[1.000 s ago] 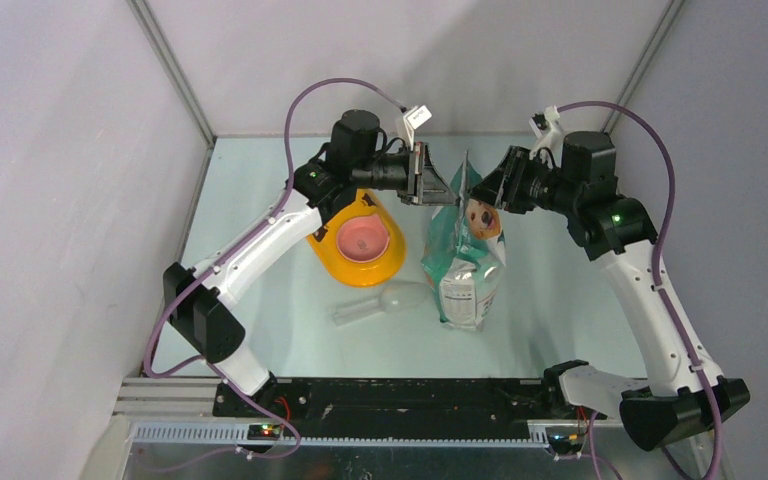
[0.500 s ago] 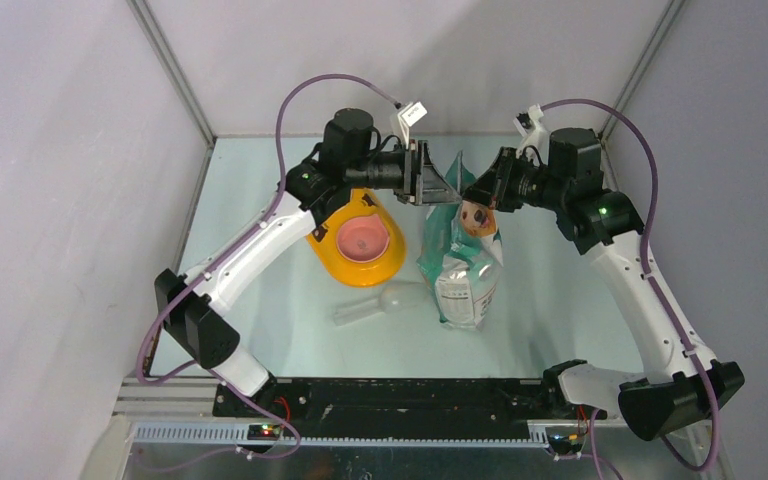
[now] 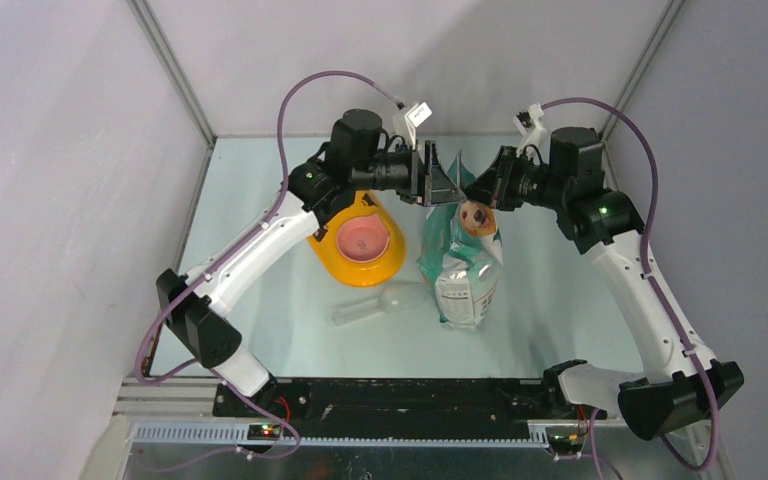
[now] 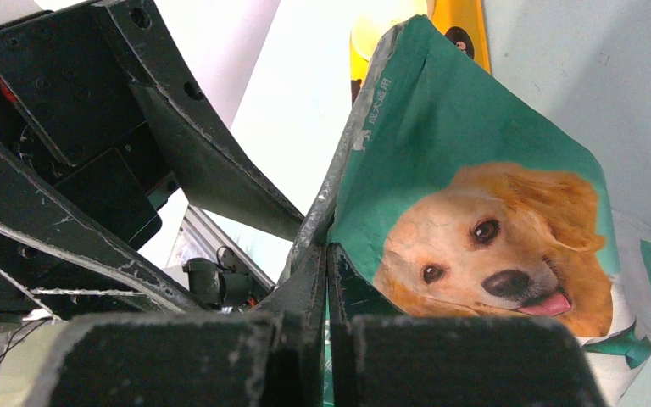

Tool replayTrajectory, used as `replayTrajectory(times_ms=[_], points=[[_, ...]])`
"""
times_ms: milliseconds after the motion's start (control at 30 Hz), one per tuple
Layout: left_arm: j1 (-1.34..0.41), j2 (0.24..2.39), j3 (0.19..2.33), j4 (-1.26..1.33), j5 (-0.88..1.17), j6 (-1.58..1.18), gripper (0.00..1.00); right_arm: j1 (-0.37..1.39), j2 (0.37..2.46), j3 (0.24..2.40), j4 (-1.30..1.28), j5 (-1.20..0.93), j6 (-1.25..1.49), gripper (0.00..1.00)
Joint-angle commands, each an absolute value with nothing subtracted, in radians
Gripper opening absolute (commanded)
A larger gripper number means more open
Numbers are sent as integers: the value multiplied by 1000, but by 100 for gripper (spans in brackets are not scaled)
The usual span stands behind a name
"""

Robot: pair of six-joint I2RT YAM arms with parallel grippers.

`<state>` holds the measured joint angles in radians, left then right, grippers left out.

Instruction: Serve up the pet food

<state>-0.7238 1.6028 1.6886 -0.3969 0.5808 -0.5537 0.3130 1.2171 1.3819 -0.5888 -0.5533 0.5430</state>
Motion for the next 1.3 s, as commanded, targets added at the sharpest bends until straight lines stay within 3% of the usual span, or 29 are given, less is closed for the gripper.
replayTrajectory(times_ms=[0, 100, 200, 267, 300, 400, 533, 667, 867, 1167, 1267], points=[[-746, 1621, 1760, -470, 479, -485, 60, 320, 1239, 1374, -556, -553, 561, 0], [-750, 1639, 1791, -540, 397, -447, 55, 321, 1244, 1375, -556, -558, 579, 0], [-750, 1644, 1801, -565, 362, -426, 39, 319, 1244, 1376, -562, -563, 594, 0], [-750, 1644, 1800, -568, 364, -426, 34, 315, 1245, 1377, -557, -574, 608, 0], [-750, 1645, 1800, -568, 365, -429, 36, 314, 1245, 1377, -547, -579, 613, 0], [-751, 1644, 1804, -568, 368, -428, 57, 310, 1248, 1377, -524, -598, 636, 0], [-753, 1638, 1808, -557, 400, -427, 65, 307, 1253, 1378, -520, -597, 646, 0], [-760, 1626, 1803, -565, 407, -414, 65, 307, 1253, 1378, -509, -612, 658, 0], [-774, 1631, 1796, -595, 378, -388, 47, 309, 1257, 1385, -497, -622, 672, 0], [-762, 1615, 1811, -634, 392, -248, 5, 272, 1238, 1427, -591, -614, 580, 0], [-705, 1597, 1811, -646, 384, -233, 0, 253, 1219, 1451, -663, -587, 477, 0]])
